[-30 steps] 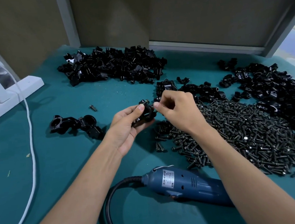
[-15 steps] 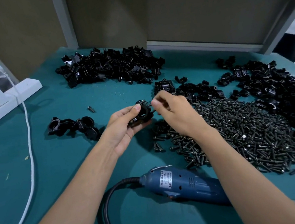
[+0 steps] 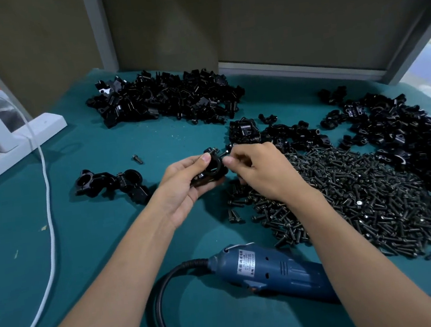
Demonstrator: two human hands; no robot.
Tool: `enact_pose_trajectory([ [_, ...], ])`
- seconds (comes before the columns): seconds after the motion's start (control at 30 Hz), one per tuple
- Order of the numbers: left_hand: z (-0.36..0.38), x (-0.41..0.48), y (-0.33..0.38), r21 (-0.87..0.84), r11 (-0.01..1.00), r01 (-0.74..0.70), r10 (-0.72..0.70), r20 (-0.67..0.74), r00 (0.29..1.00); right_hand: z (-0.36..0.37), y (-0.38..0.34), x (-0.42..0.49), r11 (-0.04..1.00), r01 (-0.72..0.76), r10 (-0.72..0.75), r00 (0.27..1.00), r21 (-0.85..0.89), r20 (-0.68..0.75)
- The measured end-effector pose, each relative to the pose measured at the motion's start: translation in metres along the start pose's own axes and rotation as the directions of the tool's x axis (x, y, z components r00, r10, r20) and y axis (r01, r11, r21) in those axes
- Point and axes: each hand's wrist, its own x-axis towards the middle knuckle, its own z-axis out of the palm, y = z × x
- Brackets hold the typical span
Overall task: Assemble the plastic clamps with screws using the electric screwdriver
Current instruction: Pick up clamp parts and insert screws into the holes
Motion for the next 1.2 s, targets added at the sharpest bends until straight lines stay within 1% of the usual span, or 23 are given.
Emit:
enact_pose_trajectory([
  [0.07, -0.0005, -0.0002, 0.0004, -0.010, 1.000, -0.010, 0.010, -0.002, 1.000, -0.0018, -0.0001, -0.0012, 1.000, -0.014, 0.014, 1.000, 0.006, -0.006],
  [0.13, -0.0019, 0.0001, 0.0019, -0.019, 1.000, -0.018, 0.017, -0.008, 1.000, -0.0028, 0.0001, -0.0017, 0.997, 0.011, -0.010, 1.000, 0.080, -0.009],
  [0.17, -0.0022, 0.0001, 0.0021, -0.012, 1.000, -0.017, 0.016, -0.010, 1.000, -0.0025, -0.0006, -0.0014, 0.995, 0.033, -0.032, 0.999, 0.092, -0.006],
  [0.2, -0.0023, -0.0002, 0.0017, 0.002, 1.000, -0.015, 0.015, -0.008, 1.000, -0.0017, -0.0012, -0.0011, 0.997, 0.050, -0.050, 0.999, 0.066, -0.003],
  [0.27, -0.0010, -0.0006, -0.0008, 0.036, 0.999, -0.012, 0.012, -0.002, 1.000, 0.0020, -0.0025, 0.0002, 0.998, 0.051, -0.051, 0.999, -0.049, 0.000],
  [0.33, 0.0007, -0.0009, -0.0028, 0.042, 0.999, -0.010, 0.009, 0.002, 1.000, 0.0051, -0.0037, 0.0019, 0.990, 0.016, -0.017, 1.000, -0.140, -0.007],
  [0.4, 0.0015, -0.0010, -0.0032, 0.033, 0.999, -0.022, 0.021, 0.012, 1.000, 0.0060, -0.0052, 0.0027, 0.983, -0.044, 0.042, 0.999, -0.178, -0.018],
  [0.47, 0.0015, -0.0010, -0.0021, 0.025, 0.999, -0.032, 0.031, 0.029, 0.999, 0.0042, -0.0060, 0.0018, 0.988, -0.075, 0.069, 0.997, -0.134, -0.044],
  [0.57, 0.0008, 0.0001, -0.0018, 0.017, 0.999, -0.030, 0.030, 0.021, 0.999, -0.0004, -0.0030, -0.0016, 1.000, -0.011, 0.010, 1.000, -0.003, -0.016],
  [0.6, 0.0007, 0.0005, -0.0021, 0.027, 0.999, -0.031, 0.031, 0.009, 0.999, -0.0009, -0.0021, -0.0020, 1.000, 0.010, -0.010, 1.000, -0.011, 0.006],
  [0.67, 0.0011, 0.0008, -0.0033, 0.079, 0.995, -0.060, 0.061, -0.010, 0.998, 0.0014, -0.0006, -0.0009, 0.996, 0.020, -0.018, 1.000, -0.083, 0.024],
  [0.7, 0.0013, 0.0008, -0.0039, 0.121, 0.989, -0.090, 0.092, -0.012, 0.996, 0.0034, -0.0007, 0.0001, 0.995, 0.006, -0.005, 1.000, -0.100, 0.018],
  [0.73, 0.0016, 0.0007, -0.0043, 0.164, 0.978, -0.127, 0.130, -0.006, 0.992, 0.0046, -0.0010, 0.0010, 0.996, -0.026, 0.027, 1.000, -0.080, 0.011],
  [0.83, 0.0027, 0.0005, -0.0054, 0.208, 0.960, -0.188, 0.189, 0.018, 0.982, 0.0033, 0.0008, 0.0017, 0.984, -0.147, 0.146, 0.989, 0.103, 0.020],
  [0.87, 0.0026, 0.0010, -0.0054, 0.205, 0.961, -0.184, 0.186, 0.013, 0.983, 0.0014, 0.0014, 0.0002, 0.980, -0.148, 0.146, 0.989, 0.133, 0.028],
  [0.93, 0.0018, 0.0019, -0.0048, 0.194, 0.966, -0.168, 0.174, -0.013, 0.985, -0.0014, 0.0009, -0.0027, 0.990, -0.080, 0.075, 0.996, 0.119, 0.038],
  [0.97, 0.0018, 0.0020, -0.0046, 0.185, 0.969, -0.161, 0.168, -0.022, 0.986, -0.0013, 0.0003, -0.0034, 0.995, -0.041, 0.037, 0.998, 0.088, 0.040],
  [1.03, 0.0016, 0.0016, -0.0048, 0.177, 0.972, -0.153, 0.160, -0.022, 0.987, 0.0010, -0.0005, -0.0022, 1.000, -0.010, 0.009, 1.000, 0.016, 0.029],
  [1.1, 0.0016, 0.0011, -0.0049, 0.183, 0.971, -0.153, 0.158, -0.009, 0.987, 0.0024, -0.0017, -0.0001, 0.998, -0.064, 0.064, 0.998, 0.021, 0.023],
  [1.17, 0.0017, 0.0011, -0.0043, 0.178, 0.973, -0.150, 0.152, 0.000, 0.988, 0.0009, -0.0007, 0.0001, 0.988, -0.126, 0.125, 0.992, 0.085, 0.021],
  [1.2, 0.0015, 0.0015, -0.0040, 0.172, 0.974, -0.146, 0.149, -0.001, 0.989, -0.0001, -0.0002, -0.0005, 0.988, -0.118, 0.117, 0.993, 0.101, 0.014],
])
